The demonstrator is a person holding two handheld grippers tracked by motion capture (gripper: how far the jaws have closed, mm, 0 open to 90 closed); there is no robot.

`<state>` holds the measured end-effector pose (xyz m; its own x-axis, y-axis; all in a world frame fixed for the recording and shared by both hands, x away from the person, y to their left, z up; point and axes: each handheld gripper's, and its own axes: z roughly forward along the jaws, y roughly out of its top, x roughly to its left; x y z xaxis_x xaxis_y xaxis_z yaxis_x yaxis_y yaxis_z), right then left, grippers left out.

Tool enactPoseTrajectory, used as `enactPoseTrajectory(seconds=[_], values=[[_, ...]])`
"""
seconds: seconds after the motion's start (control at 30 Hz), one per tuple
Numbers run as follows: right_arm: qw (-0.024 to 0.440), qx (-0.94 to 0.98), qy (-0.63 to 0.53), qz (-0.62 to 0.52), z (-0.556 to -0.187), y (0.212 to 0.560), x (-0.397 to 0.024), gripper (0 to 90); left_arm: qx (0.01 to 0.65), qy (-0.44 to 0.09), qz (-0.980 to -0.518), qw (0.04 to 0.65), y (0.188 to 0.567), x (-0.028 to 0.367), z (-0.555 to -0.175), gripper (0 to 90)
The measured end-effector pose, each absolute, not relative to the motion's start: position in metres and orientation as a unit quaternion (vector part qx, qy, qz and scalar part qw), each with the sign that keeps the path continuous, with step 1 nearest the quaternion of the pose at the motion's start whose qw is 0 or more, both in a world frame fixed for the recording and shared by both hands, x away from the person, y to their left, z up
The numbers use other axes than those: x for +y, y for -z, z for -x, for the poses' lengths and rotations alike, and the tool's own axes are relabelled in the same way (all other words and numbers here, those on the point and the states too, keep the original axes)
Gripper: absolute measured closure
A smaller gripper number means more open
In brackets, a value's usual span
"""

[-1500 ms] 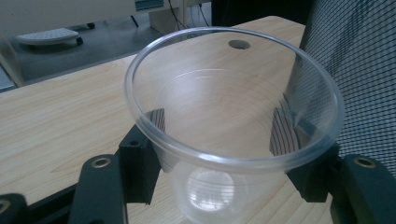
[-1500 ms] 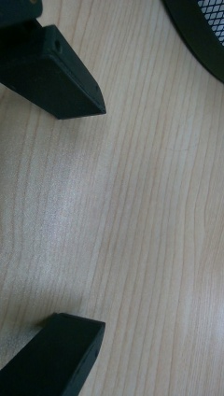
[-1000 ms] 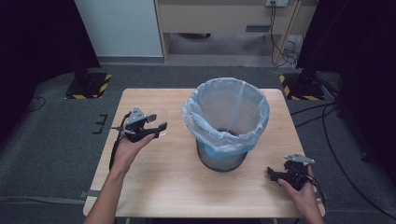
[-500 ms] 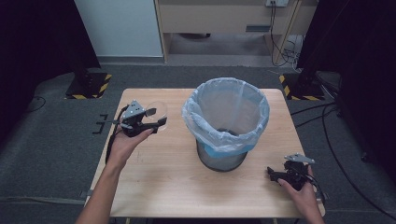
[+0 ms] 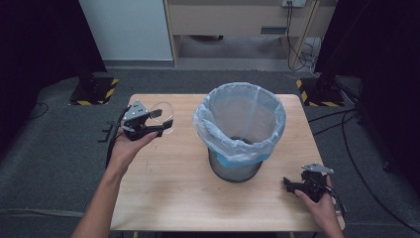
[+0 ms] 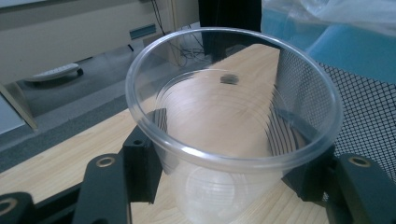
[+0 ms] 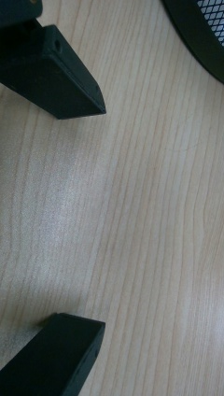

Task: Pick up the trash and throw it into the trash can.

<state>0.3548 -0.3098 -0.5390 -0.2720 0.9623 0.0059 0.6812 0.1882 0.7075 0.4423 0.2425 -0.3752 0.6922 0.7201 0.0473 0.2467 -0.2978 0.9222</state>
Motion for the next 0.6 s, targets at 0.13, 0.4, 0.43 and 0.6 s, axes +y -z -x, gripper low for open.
enactPoseTrajectory(seconds=[0.13,0.4,0.43,0.6], values=[[0.229,0.736,-0.307,-0.558,-0.355,0.539,-0.31,0.4,0.306,-0.24,-0.773,0.502,0.367,0.241,-0.442,38.1],[0.229,0.736,-0.307,-0.558,-0.355,0.539,-0.31,0.3,0.295,-0.241,-0.775,0.505,0.352,0.24,-0.441,38.1],[0.229,0.736,-0.307,-0.558,-0.355,0.539,-0.31,0.3,0.291,-0.241,-0.775,0.506,0.348,0.24,-0.44,38.1],[0.229,0.736,-0.307,-0.558,-0.355,0.539,-0.31,0.4,0.281,-0.243,-0.78,0.505,0.336,0.237,-0.44,38.1]])
